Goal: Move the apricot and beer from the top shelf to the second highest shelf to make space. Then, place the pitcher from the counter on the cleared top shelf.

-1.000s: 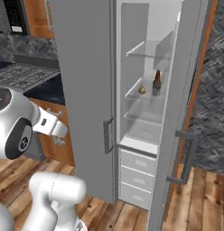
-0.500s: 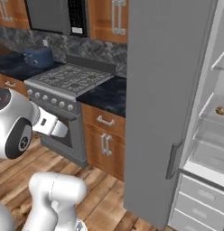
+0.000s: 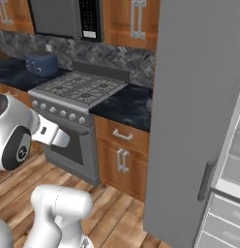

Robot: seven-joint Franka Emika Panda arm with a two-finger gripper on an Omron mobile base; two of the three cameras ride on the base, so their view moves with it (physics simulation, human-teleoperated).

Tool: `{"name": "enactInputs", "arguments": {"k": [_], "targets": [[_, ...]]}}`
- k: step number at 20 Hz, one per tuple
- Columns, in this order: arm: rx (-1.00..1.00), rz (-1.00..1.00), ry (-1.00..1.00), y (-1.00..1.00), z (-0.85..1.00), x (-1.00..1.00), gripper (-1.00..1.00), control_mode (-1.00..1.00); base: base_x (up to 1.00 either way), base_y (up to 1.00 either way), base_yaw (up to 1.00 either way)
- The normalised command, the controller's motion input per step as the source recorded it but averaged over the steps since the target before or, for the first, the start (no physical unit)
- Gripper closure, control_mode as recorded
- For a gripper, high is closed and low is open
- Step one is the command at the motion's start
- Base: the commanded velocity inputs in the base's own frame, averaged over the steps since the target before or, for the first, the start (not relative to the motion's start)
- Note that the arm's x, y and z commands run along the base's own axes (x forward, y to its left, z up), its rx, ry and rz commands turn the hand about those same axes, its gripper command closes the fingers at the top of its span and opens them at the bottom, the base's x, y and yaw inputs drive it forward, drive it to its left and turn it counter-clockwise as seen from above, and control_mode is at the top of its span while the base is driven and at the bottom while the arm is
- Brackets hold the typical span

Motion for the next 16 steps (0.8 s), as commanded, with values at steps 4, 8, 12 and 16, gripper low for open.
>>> {"name": "enactInputs", "arguments": {"k": [4, 8, 12, 16], "targets": [[0.00, 0.00, 0.00, 0.00, 0.00, 0.00, -1.00, 1.00, 0.39, 0.30, -0.45], [0.00, 0.00, 0.00, 0.00, 0.00, 0.00, -1.00, 1.00, 0.47, 0.54, -0.48], [0.00, 0.00, 0.00, 0.00, 0.00, 0.00, -1.00, 1.00, 0.58, 0.67, -0.46], [0.00, 0.00, 0.00, 0.00, 0.00, 0.00, -1.00, 1.00, 0.66, 0.71, -0.44]]}}
